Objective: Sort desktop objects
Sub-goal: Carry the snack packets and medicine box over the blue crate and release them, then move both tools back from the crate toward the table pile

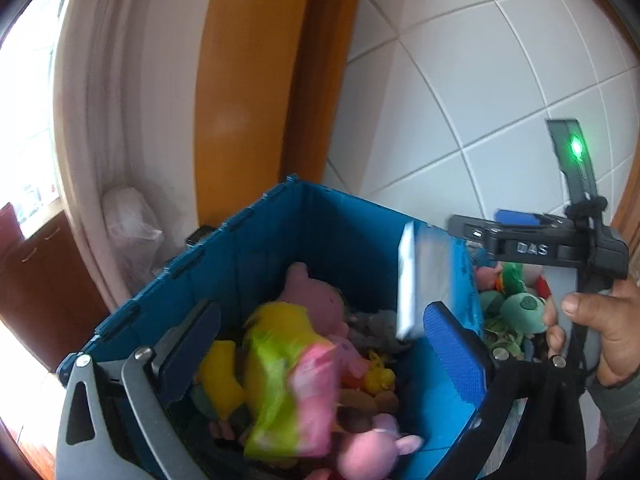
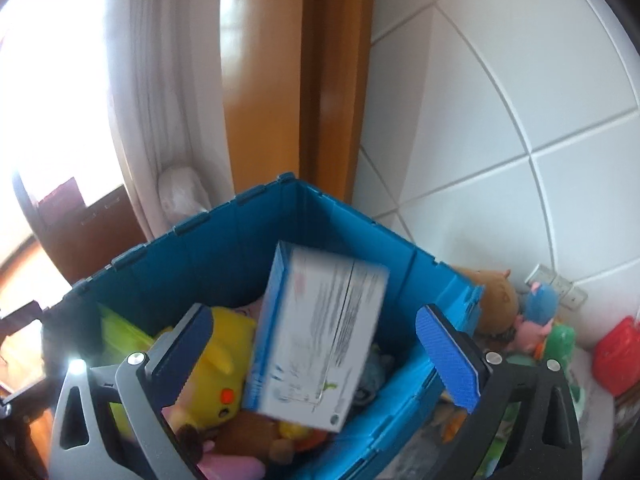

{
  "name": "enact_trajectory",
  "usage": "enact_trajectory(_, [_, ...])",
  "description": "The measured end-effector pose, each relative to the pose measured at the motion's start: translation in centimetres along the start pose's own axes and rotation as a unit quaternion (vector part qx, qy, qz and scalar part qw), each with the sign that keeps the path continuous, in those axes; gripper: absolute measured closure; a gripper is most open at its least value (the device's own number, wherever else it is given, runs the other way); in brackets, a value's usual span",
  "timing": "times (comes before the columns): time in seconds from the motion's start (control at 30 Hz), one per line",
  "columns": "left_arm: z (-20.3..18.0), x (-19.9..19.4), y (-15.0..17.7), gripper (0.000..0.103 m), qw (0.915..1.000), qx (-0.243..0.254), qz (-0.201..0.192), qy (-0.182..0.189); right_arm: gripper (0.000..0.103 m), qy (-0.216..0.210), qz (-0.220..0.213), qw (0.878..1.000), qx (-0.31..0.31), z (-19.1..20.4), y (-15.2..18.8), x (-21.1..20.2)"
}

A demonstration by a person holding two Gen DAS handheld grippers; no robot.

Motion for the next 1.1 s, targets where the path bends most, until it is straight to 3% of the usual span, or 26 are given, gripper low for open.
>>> enact_trajectory(0.37, [-1.3,-0.1,0.6,0.0,0.9997,0.02,0.003,0.011,0.0,0.0,0.008,1.0,0.021,-2.3,3.3,-2.2])
enact_trajectory(0.6, [-5.4,0.4,0.6,0.0,0.9976,0.046,0.002,0.052,0.0,0.018,-0.005,0.999,0.047,-6.5,6.5,-5.2])
enact_trajectory(1.1, [-22.6,2.6,1.9,0.0,0.9889,0.102,0.034,0.102,0.0,0.078,-0.009,0.989,0.125,-24.1,15.4,-12.9])
Point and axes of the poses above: each gripper's, at about its wrist camera, not at the fingertips, and x roughly the way its jaws point, z to its left, y to its underside, the point moved 2 cm from there along x, roughly the way its jaws point, and after that the axes turned 10 degrees about x, right-handed, at the moved point
